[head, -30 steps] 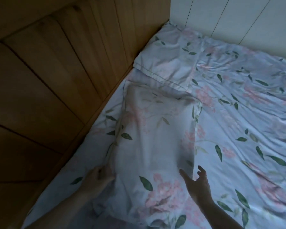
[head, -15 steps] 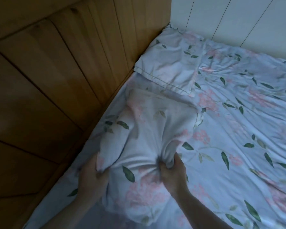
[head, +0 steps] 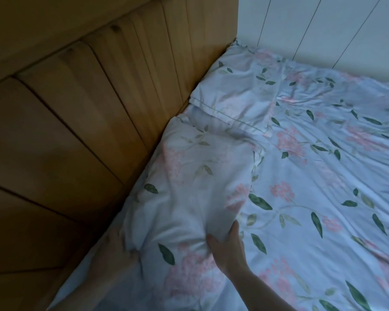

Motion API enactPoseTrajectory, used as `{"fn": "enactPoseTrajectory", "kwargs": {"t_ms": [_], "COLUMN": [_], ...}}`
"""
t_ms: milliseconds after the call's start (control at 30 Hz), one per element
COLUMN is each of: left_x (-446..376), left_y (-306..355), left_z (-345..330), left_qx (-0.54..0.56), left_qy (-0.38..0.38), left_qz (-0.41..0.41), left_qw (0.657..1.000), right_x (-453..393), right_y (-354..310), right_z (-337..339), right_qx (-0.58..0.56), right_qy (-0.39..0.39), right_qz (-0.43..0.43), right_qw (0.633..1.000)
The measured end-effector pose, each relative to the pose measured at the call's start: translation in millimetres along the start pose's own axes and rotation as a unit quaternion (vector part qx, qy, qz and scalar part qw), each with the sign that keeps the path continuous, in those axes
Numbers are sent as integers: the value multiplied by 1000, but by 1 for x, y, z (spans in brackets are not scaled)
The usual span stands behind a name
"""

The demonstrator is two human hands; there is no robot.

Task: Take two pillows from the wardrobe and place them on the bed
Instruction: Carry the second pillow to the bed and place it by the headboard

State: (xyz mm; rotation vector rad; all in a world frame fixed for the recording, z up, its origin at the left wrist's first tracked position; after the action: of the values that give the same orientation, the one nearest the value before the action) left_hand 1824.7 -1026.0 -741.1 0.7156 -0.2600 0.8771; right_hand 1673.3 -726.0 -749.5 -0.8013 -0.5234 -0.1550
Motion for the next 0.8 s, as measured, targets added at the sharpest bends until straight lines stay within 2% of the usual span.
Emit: {"fn": "enactPoseTrajectory", "kwargs": {"t_ms": [67,100,133,167,233,300,367,467,567,633,700,733,767,800], "left_x": [18,34,39,38,24,18,20,18,16,15,19,22,23,26], "left_y": [31,54,67,70,47,30,29,27,-12,-31,-33,-30,-21,-7], "left_z": [10,9,0,-14,-48,-62,-62,-54,-64,-69,-64,-59,-51,-45], "left_qx": [-70,-94,-110,-125,-133,-143,-141,-107,-60,-66,-58,-47,-42,-50], "left_qy": [99,122,104,39,-128,-179,-161,-65,-58,-63,-63,-57,-26,18], "left_qz": [-129,-206,-259,-248,-130,-65,-55,-35,42,52,51,56,24,-50], "left_qw": [984,966,954,960,974,971,975,992,996,994,995,996,998,997], "right_x": [5,7,9,9,9,14,21,27,49,64,69,68,66,64], "right_y": [-2,-2,-5,-3,11,30,41,58,73,78,84,85,81,70], "right_z": [3,3,4,2,-9,-21,-25,-22,-28,-30,-27,-31,-29,-20], "right_qx": [21,40,66,93,140,147,122,101,103,95,64,86,130,178], "right_qy": [12,11,9,-3,-65,-142,-174,-171,-173,-150,-101,-95,-65,-19], "right_qz": [13,25,39,50,30,-24,-58,-98,-139,-139,-124,-109,-79,-13], "right_qw": [1000,999,997,994,988,979,975,975,970,974,985,986,986,984]}}
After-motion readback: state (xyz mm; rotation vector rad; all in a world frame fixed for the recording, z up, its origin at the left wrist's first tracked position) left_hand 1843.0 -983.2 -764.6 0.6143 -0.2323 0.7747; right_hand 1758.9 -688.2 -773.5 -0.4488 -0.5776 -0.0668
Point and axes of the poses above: each hand's wrist, its own x-axis away from the middle knuckle, its own z-axis out of the back of the hand, y = z × x, the point moved 9 cm from there along -x, towards the middle knuckle, and after that the axes turned 7 degrees about x, right-handed, at the moved point
